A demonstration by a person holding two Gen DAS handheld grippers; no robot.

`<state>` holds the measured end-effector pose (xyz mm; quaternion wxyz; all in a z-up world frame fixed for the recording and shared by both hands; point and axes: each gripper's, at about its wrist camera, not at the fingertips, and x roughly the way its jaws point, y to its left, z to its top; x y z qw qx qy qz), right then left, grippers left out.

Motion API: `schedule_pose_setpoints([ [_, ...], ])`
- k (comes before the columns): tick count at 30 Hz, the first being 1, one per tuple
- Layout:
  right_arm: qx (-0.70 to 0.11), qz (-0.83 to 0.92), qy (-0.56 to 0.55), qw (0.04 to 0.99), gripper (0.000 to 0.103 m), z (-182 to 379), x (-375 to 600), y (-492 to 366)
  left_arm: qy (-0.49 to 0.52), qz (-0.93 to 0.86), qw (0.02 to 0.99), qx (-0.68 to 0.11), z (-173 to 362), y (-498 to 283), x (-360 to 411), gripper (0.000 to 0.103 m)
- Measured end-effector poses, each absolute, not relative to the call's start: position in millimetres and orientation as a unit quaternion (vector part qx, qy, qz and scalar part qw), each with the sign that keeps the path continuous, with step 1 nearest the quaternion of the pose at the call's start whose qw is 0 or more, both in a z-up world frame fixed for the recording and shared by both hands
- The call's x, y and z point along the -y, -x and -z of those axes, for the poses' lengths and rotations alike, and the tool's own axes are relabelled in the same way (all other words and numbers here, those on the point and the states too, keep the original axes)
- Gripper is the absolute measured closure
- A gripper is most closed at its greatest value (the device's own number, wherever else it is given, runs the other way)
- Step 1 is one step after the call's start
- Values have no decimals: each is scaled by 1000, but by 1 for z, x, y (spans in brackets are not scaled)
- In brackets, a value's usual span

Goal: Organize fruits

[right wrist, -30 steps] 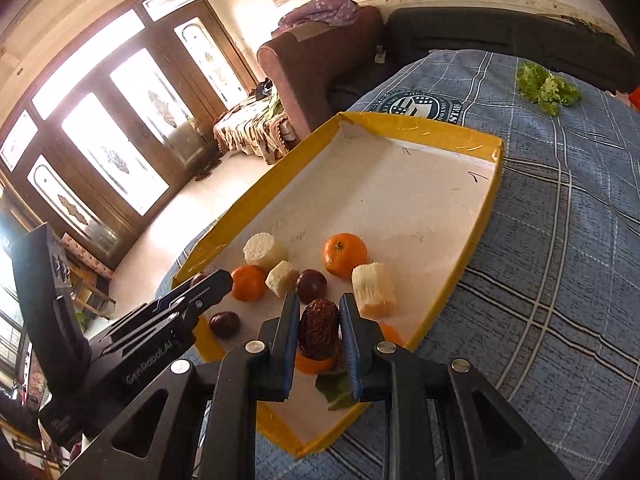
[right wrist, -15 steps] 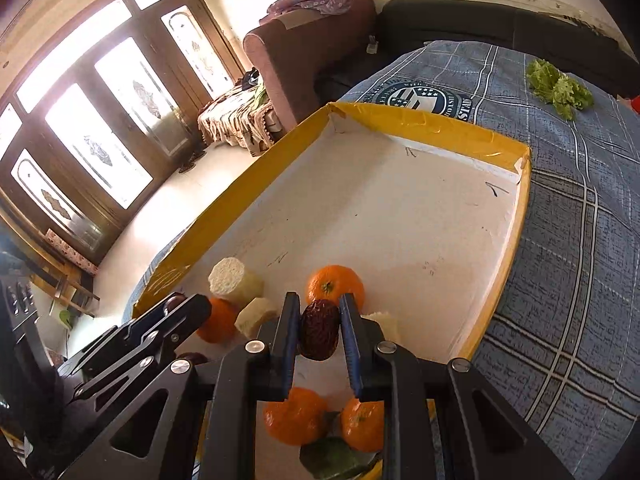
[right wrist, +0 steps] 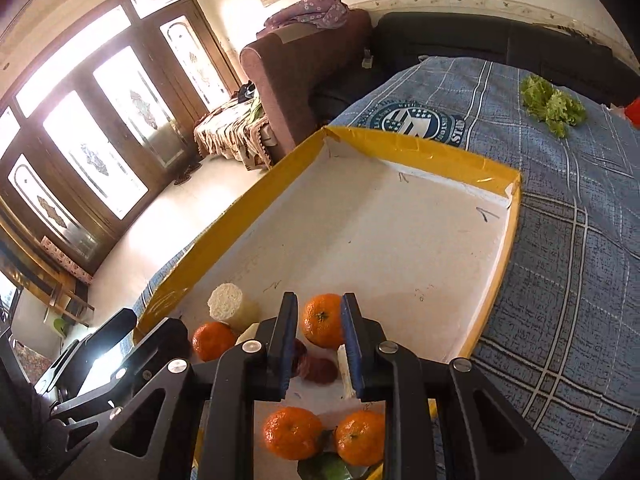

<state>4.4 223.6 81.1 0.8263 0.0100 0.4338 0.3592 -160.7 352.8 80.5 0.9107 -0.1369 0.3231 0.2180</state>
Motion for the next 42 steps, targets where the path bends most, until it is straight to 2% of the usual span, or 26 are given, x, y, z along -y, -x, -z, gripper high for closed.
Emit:
schedule_pose_setpoints([
  [2, -427, -358, -13, 830, 68, -86, -219, -2, 128, -223, 912, -320, -84, 163, -349, 20],
  [13, -390, -350, -9, 852, 54, -106, -189, 27, 92, -257, 918, -287, -108, 181, -331, 10],
  [26, -326, -329, 32, 886, 32, -120, -147, 70, 61, -265, 929, -251, -136, 200, -296, 6],
  [37, -294, -305, 39, 905, 21, -124, -114, 96, 41, -253, 936, -240, -147, 207, -267, 6],
  [42, -287, -296, 41, 910, 20, -122, -105, 102, 36, -252, 937, -238, -151, 209, -259, 6],
])
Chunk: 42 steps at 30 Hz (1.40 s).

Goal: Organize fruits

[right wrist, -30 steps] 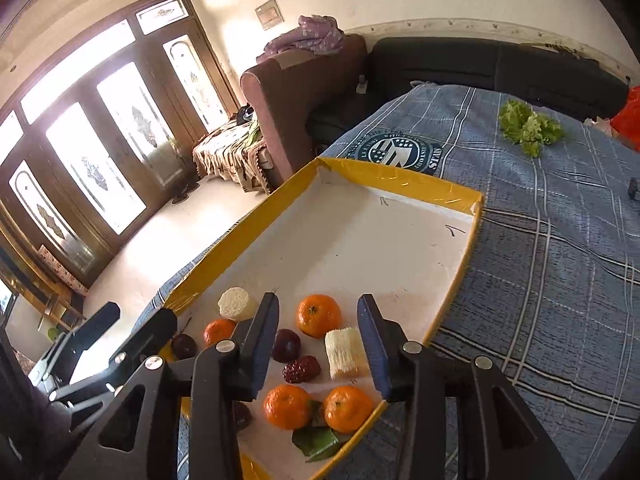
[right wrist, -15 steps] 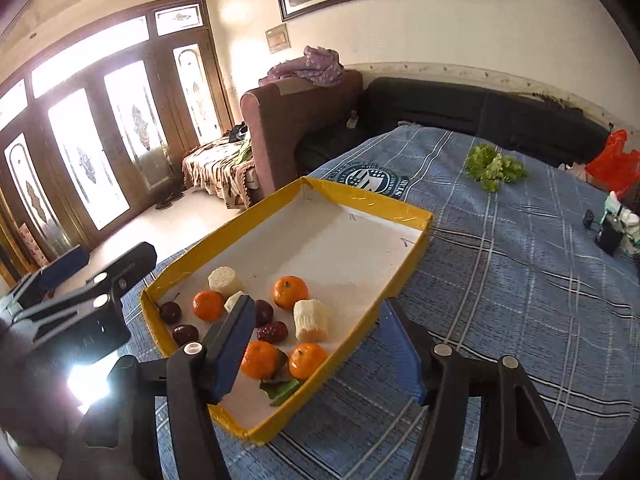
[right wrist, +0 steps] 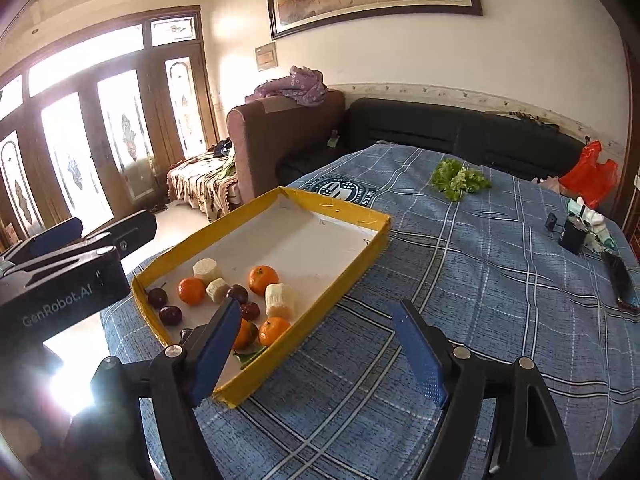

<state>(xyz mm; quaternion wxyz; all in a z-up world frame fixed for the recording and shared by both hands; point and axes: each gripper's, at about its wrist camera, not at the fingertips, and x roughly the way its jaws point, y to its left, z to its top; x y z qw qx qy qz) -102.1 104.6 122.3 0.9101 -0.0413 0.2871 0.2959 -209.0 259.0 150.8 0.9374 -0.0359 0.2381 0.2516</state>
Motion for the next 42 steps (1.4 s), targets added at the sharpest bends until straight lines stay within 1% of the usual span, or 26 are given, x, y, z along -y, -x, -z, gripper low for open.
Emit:
schedule_pose_setpoints([
  [5, -280, -291, 40, 914, 18, -123, -98, 106, 31, -252, 938, -234, -154, 212, -253, 6],
  [22, -272, -286, 41, 918, 17, -122, -90, 113, 36, -266, 942, -203, -163, 226, -247, 6],
  [26, -273, -287, 39, 918, 17, -122, -89, 113, 25, -301, 938, -167, -172, 236, -244, 5],
  [27, -272, -287, 39, 918, 17, -122, -89, 113, 20, -314, 937, -152, -175, 241, -242, 4],
  [28, -271, -288, 39, 918, 17, -122, -89, 114, 18, -325, 935, -138, -179, 245, -241, 0],
  [31, -269, -291, 39, 917, 17, -123, -90, 115, 17, -347, 932, -104, -186, 259, -238, 0],
  [35, -268, -298, 45, 915, 16, -121, -95, 119, 16, -371, 925, -83, -184, 269, -237, 0],
  [42, -269, -308, 69, 910, 11, -114, -110, 126, 32, -313, 936, -155, -164, 244, -249, 0],
])
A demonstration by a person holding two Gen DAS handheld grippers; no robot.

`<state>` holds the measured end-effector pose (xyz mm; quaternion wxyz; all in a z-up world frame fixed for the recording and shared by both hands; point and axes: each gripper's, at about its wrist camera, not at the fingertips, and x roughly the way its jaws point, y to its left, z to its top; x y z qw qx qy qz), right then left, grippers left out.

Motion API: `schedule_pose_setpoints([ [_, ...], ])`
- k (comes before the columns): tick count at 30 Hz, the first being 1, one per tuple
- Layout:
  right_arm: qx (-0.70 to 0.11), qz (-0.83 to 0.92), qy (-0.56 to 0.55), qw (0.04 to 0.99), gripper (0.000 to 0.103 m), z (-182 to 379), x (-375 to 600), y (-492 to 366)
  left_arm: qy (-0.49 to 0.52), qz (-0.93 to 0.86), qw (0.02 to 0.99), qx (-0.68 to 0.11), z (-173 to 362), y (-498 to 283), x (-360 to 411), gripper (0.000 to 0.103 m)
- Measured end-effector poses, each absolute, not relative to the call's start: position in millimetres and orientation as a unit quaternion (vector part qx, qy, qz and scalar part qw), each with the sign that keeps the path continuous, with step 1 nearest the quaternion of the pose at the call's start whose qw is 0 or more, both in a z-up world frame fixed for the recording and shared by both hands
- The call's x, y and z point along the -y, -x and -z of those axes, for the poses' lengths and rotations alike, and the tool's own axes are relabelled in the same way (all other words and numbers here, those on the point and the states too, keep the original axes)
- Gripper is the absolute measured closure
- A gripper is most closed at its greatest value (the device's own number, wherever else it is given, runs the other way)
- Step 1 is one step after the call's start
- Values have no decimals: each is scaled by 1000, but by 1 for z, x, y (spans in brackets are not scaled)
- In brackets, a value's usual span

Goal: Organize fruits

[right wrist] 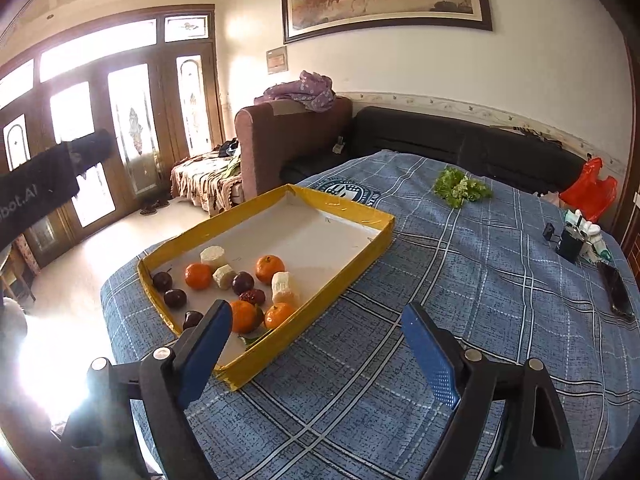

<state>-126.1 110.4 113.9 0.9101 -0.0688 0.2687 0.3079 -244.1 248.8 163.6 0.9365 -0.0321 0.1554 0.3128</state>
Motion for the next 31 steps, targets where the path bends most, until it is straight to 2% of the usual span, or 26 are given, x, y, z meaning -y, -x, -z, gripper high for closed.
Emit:
schedule_pose_setpoints([
  [11, -287, -305, 81, 904, 9, -102, -121, 123, 76, -272, 930, -235, -134, 217, -268, 0],
  [31, -315, -300, 82, 897, 9, -89, -131, 112, 82, -257, 929, -253, -131, 205, -272, 0],
])
